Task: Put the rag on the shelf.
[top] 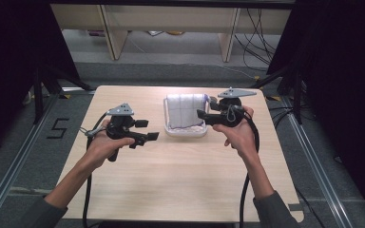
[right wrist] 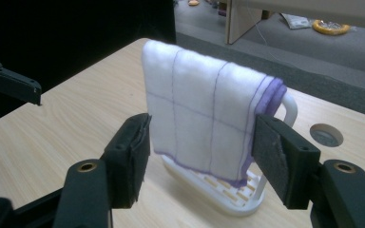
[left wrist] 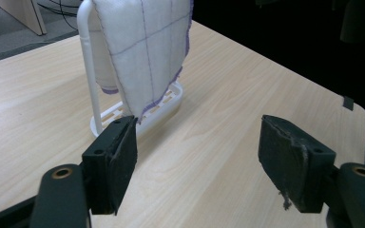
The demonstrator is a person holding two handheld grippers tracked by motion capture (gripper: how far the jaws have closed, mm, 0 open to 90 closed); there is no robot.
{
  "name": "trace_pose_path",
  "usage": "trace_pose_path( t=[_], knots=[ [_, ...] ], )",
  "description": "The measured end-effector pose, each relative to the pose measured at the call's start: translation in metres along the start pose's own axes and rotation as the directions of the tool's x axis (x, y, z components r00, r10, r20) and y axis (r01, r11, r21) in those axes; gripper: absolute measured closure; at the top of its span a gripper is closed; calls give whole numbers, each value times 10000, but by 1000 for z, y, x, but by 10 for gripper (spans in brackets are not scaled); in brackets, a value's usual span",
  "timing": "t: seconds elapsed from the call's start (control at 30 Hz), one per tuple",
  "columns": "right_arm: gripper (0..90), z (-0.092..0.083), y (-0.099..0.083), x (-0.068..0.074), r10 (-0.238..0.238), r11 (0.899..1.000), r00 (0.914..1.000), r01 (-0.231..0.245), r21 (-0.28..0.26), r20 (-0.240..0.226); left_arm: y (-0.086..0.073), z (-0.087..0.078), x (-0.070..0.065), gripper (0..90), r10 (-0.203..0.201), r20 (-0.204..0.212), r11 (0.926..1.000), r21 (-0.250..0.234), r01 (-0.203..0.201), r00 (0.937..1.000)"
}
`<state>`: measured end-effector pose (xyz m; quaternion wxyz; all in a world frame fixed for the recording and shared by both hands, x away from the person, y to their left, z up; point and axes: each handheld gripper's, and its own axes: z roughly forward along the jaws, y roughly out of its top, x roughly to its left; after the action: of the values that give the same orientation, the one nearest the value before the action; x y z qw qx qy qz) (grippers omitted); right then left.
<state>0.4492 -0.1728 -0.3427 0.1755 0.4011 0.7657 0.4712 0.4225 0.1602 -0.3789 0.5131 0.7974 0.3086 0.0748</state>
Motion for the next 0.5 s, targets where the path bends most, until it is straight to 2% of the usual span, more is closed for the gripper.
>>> trace_pose_path(
  t=[0.03,0.07,0.13,0.17,0.27,0.5],
  knots=[
    [392,0,-2,-1,-192,9998,9998,192,28,-89,-2,-1,-1,287,5,76,10000,-22,-5,10000],
    [392,-2,-5,1,-37,10000,10000,38,92,-48,-4,-2,-3,287,1,10,10000,-58,-1,10000],
    [392,-2,-7,1,-115,9999,9999,116,45,-101,-7,-3,-4,285,4,2,10000,-61,-4,10000],
    [392,-2,-11,4,3,10000,9998,-3,34,-221,-12,-2,-5,283,-23,52,10000,23,23,10000],
    [391,-3,-18,7,-36,9999,9997,33,-118,-258,-22,-2,-8,278,-47,80,10000,4,47,10000],
    [390,-3,-30,12,-69,10000,9989,68,-26,-474,-40,1,-12,271,-210,94,9998,70,209,9997]
  ],
)
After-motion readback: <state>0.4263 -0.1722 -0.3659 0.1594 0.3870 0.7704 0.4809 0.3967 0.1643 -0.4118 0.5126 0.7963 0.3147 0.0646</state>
